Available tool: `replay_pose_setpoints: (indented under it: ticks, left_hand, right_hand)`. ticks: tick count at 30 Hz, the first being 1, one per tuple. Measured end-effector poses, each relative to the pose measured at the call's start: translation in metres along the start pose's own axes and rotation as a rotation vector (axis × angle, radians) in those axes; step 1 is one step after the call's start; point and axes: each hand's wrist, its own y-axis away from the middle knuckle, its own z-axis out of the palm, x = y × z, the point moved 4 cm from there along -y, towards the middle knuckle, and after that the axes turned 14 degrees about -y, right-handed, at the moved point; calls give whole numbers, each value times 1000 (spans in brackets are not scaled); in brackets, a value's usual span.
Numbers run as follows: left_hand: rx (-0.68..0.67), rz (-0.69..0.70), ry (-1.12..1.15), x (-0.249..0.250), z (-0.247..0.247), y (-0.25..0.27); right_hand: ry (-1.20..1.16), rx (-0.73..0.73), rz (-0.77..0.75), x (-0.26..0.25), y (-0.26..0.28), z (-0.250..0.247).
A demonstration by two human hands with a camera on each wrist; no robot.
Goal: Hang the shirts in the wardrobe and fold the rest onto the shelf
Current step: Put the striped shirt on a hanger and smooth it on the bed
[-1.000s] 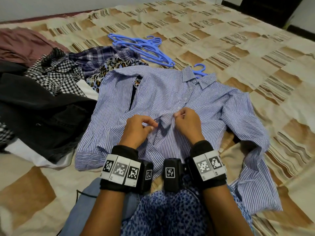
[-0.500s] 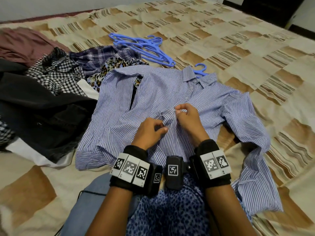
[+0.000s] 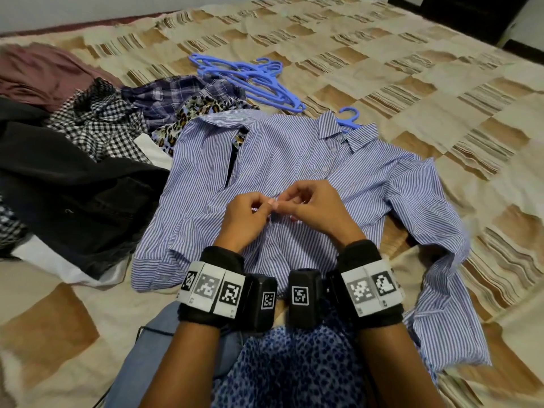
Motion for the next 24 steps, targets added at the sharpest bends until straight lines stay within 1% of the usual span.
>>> replay_pose_setpoints:
  ticks: [2, 6, 9, 11, 13, 14, 15, 17, 18, 20, 21, 23, 24]
  left_hand:
    - [-19, 4, -3, -1, 1, 0]
    - [-38, 5, -20, -2, 3, -1]
    - [-96, 7, -26, 2, 6, 0]
    - [-177, -56, -118, -1, 9, 3]
    - [-241, -135, -293, -4, 10, 7]
    - [-231, -167, -367, -7, 8, 8]
    - [-187, -194, -412, -8, 4, 8]
    - [-98, -238, -446, -11, -8, 8]
    - [-74, -245, -446, -14, -13, 8]
    - [-81, -260, -391, -21, -16, 5]
    - [-97, -262, -317, -24, -15, 3]
    - [-111, -213, -95, -23, -11, 2]
    - [-87, -181, 20, -19, -10, 1]
  right_hand:
    - [81, -28, 4, 3, 1, 4]
    - [104, -90, 27, 6, 3, 3]
    - [118, -43, -16, 6, 3, 3]
    - [118, -8, -40, 4, 2, 1]
    - [91, -9, -49, 2, 2, 0]
    - [85, -17, -54, 1, 2, 0]
    - [89, -21, -61, 0, 2, 0]
    - [99, 11, -90, 0, 2, 1]
    - [103, 40, -112, 0, 1, 0]
    - [94, 83, -150, -2, 0, -1]
    - [79, 86, -165, -4, 0, -1]
    - [50, 62, -196, -8, 0, 2]
    - [45, 40, -201, -10, 1, 3]
